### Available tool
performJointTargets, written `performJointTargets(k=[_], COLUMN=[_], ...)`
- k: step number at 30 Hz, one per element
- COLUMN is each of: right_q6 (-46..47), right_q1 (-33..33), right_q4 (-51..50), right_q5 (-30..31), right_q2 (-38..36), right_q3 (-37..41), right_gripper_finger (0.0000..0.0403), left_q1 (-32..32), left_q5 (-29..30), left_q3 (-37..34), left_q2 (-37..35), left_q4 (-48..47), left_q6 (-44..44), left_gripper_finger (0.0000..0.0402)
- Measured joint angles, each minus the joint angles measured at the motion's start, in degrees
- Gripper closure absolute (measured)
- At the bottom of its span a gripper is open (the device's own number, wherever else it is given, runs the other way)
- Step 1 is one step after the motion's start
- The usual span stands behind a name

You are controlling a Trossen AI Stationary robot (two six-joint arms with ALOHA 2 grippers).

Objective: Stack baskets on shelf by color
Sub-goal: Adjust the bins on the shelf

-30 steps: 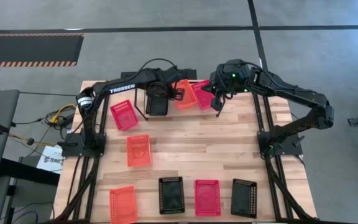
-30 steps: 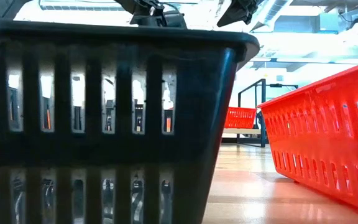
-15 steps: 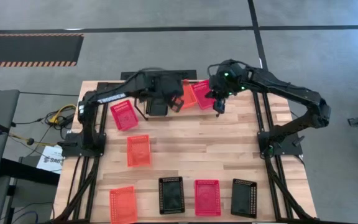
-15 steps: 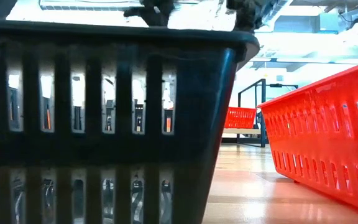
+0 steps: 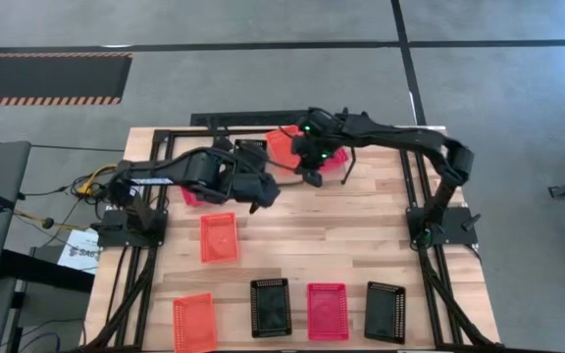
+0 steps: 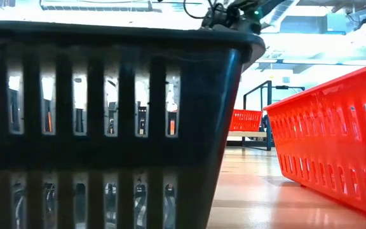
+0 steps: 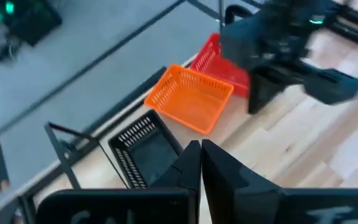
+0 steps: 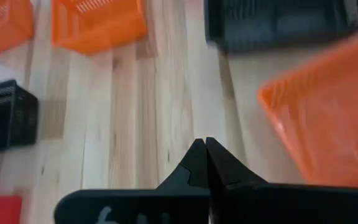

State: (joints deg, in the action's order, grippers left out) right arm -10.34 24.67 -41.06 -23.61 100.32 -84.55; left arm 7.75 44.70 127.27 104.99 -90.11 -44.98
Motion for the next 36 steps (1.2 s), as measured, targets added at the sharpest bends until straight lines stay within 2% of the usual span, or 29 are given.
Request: performJointTargets(k=[4, 11, 18, 36], right_q6=[-1.82, -3.07, -4.69, -13.28], right_q1=[-0.32, 1.38, 1.75, 2.12], right_q4=[0.10, -0.53, -5.83, -6.73], right_q5=[-0.42, -0.33, 2.77, 11.14], right_q2=[3.72, 10.52, 15.44, 14.83], right_q3=[-6.90, -15.57, -15.96, -15.57], right_gripper_finger=[0.0402, 0.0403, 0.0403, 0.0403], left_q1=[1.46, 2.05, 2.38, 2.38], left_q5=[-0.61, -2.36, -3.51, -3.75], left_q3=[-1.17, -5.17, -5.71, -5.69], left_q2=[-0.05, -0.49, -0.46, -0.44], left_q4=[0.01, 0.04, 0.09, 0.10], left_q6=[5.89, 6.35, 6.35, 6.37], left_gripper_finger=[0.0400, 0.0401, 0.0401, 0.0401])
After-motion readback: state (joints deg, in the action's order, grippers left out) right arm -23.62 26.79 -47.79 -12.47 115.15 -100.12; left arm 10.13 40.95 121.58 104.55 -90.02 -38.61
